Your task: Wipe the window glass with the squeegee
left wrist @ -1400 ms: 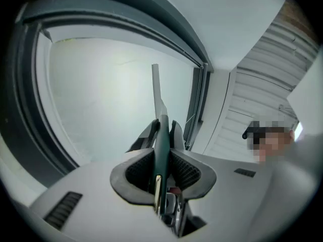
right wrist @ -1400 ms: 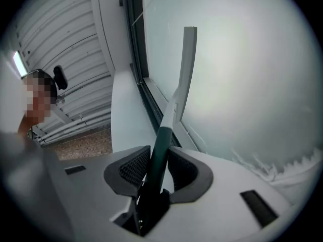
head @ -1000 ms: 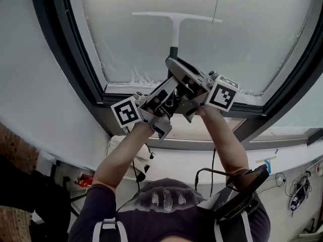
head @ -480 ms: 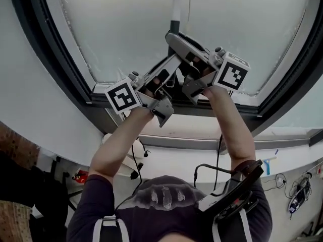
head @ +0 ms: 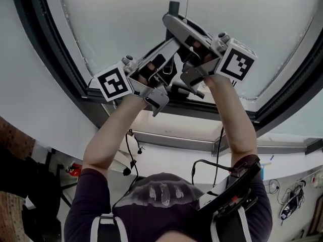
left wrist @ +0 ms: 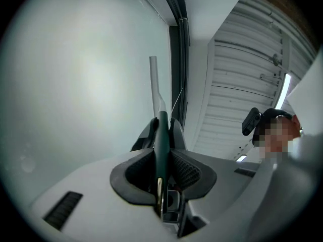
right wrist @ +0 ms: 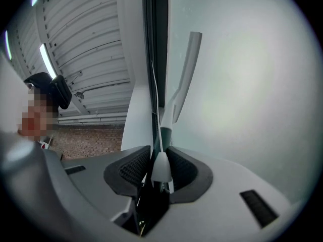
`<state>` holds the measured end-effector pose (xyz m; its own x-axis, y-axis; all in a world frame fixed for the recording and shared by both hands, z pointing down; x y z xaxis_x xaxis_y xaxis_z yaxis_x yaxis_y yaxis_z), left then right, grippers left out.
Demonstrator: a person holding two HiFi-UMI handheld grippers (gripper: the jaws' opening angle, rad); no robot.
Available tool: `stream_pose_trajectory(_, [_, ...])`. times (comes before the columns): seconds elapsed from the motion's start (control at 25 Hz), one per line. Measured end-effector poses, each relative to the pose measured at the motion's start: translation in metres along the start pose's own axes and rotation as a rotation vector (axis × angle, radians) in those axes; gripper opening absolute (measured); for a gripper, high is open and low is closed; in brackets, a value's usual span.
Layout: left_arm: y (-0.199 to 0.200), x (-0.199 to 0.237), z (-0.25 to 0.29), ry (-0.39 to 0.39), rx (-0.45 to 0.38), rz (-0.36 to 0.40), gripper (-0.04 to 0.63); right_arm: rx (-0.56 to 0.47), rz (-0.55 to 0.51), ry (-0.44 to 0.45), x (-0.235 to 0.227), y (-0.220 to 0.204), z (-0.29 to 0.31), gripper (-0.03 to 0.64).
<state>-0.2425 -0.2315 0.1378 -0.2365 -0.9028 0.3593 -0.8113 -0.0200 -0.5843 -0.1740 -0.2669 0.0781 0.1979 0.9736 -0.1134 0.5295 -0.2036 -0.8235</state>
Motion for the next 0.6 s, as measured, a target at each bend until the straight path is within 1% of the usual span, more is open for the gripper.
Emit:
stream_pose_trajectory(0.12, [0.002,-0.0023,0.0009,-0.025,0.012,0.006,0.089,0.002,-0.022,0.003,0.0038,0.0016,0.002,0.11])
stream_pose_trajectory(0.28, [0.0014,0.0001,0.0031,-0.045,0.023,-0.029,0.089,0.002,-0.033,-0.021,0.0027,0.002,0.0012,0.11])
stream_pose_trajectory(0.6, [0.0007,0.0047,0.003,-0.043,0.04,-0.075,0.091,0.008,-0.026,-0.048,-0.0004,0.0003,-0.001,0.11])
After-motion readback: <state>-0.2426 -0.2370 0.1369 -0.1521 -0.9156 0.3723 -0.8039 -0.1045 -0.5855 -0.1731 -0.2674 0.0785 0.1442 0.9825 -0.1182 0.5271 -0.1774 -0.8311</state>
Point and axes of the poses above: the fingertips, and each gripper's own axes: z forward along the fingers, x to its left, y out of its top, the point moved 6 cm from there along -z, backward along the fingers, and after that the axes turned 7 degrees about -x, right-handed, at the moved point
